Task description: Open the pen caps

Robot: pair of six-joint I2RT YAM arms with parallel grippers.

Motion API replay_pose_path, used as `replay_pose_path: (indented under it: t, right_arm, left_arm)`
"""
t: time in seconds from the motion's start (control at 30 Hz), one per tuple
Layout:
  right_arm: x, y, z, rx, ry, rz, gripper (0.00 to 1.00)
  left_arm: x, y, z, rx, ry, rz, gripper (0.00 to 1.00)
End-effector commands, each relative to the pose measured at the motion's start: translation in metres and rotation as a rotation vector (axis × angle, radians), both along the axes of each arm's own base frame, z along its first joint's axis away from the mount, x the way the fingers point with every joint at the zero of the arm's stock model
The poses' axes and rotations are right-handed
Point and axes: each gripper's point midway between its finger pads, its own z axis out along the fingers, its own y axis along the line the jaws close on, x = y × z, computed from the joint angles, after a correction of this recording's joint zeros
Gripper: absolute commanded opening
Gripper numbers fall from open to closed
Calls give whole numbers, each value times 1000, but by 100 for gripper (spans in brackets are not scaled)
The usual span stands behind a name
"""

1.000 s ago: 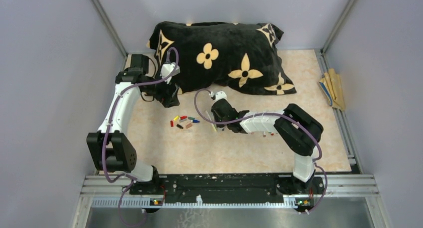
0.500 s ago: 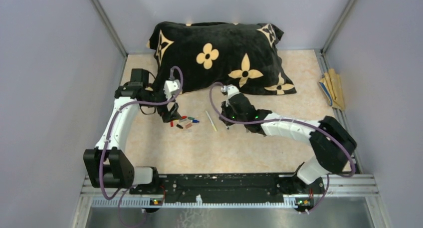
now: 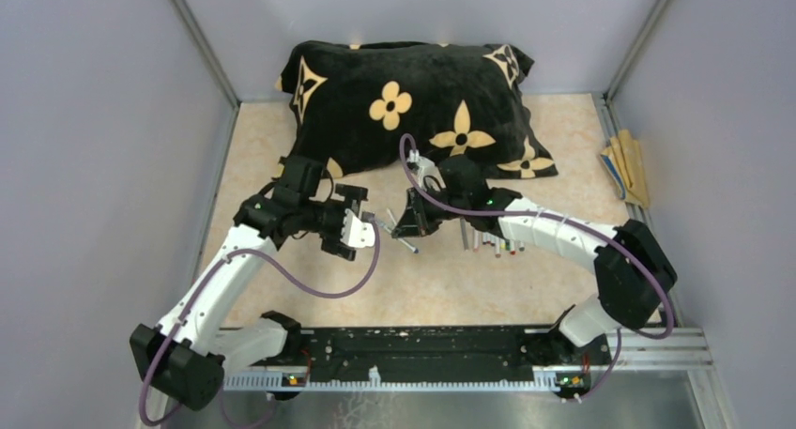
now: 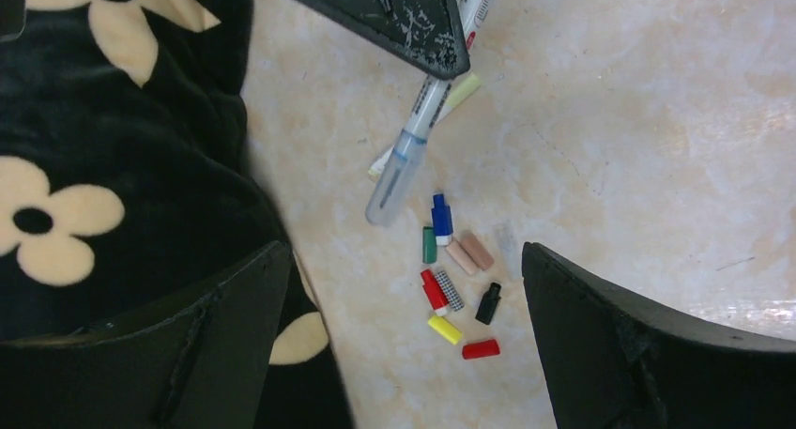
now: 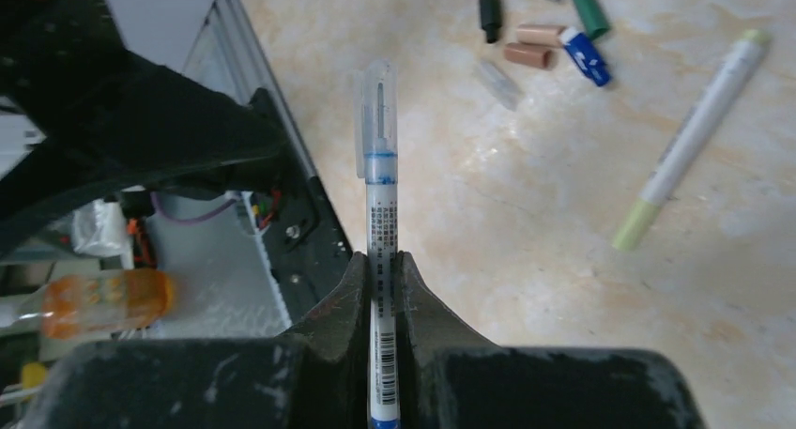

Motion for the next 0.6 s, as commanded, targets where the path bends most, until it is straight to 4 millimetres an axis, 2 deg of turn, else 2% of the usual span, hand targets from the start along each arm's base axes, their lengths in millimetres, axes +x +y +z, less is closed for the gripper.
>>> replay_pose_path:
  t: [0.0,0.07,0.4,0.5,0.57]
  right_arm:
    - [-21,21,37,133,64,134,0]
    - [-24,23,39,150,86,152,0]
    - [-24,38,52,228,120,173,0]
    - [-22,40,51,233,125,174,0]
    - [-22,41,50,234,127,174,0]
  left_arm:
    - [1,-4,-16,105,-70,-92,99]
    - [-1,-7,-17,111,-87,-113,96]
    - [-9,-19,-23,156,-147,-172,63]
    - [-7,-21,-23,163,-152,-169,50]
    - [-4,-20,-24,173,-155,-159,36]
